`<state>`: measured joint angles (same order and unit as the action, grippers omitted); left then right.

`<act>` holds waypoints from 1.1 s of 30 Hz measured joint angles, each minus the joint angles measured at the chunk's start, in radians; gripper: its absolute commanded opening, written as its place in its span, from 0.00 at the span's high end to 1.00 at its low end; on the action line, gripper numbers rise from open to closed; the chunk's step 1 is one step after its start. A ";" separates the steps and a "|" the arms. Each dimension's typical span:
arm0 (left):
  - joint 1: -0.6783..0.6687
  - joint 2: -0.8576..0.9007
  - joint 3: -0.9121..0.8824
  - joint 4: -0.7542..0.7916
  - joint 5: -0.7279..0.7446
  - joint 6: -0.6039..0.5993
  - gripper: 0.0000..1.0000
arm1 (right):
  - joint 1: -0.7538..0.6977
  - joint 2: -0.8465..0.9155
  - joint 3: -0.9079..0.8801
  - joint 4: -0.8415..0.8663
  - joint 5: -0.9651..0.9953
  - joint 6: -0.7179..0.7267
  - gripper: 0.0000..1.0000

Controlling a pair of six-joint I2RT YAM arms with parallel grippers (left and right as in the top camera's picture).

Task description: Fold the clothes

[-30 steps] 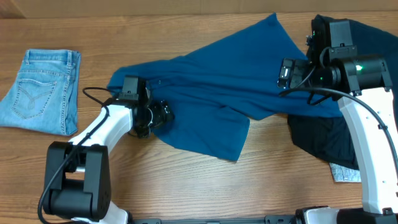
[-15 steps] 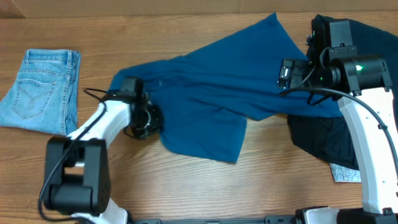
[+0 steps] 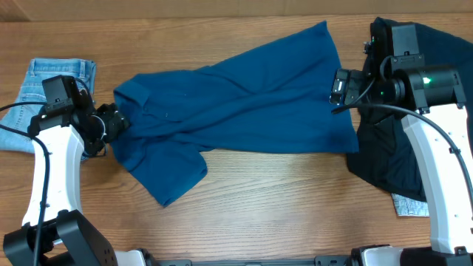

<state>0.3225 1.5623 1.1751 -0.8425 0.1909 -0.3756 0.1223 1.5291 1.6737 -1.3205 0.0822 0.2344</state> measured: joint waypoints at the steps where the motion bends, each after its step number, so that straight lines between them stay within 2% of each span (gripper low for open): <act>1: 0.000 0.000 0.000 -0.010 0.003 0.008 0.18 | 0.000 0.000 0.000 0.000 0.000 0.000 0.00; 10: -0.029 0.000 0.000 -0.266 -0.010 0.017 0.14 | 0.000 0.003 0.000 0.000 0.000 0.000 0.00; 16: -0.034 0.000 -0.083 -0.276 -0.138 -0.001 0.14 | 0.000 0.006 0.000 0.000 0.000 0.000 0.00; 18: -0.034 0.000 -0.130 -0.238 -0.185 -0.020 0.13 | 0.000 0.006 0.000 0.000 0.000 0.000 0.00; 24: -0.034 0.003 -0.269 0.018 -0.252 -0.042 0.14 | 0.000 0.007 -0.001 -0.001 0.000 0.000 0.00; 25: -0.034 0.003 -0.307 0.112 -0.248 -0.027 0.14 | 0.000 0.007 -0.001 -0.001 0.000 0.000 0.00; 28: -0.034 0.005 -0.360 0.249 -0.209 0.025 0.15 | 0.000 0.008 -0.001 -0.001 0.000 0.000 0.00; 33: -0.034 0.005 -0.425 0.397 -0.130 0.109 0.19 | 0.000 0.008 -0.002 -0.002 0.000 0.000 0.00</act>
<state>0.2882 1.5669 0.7498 -0.4454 0.0605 -0.2661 0.1223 1.5368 1.6722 -1.3220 0.0822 0.2344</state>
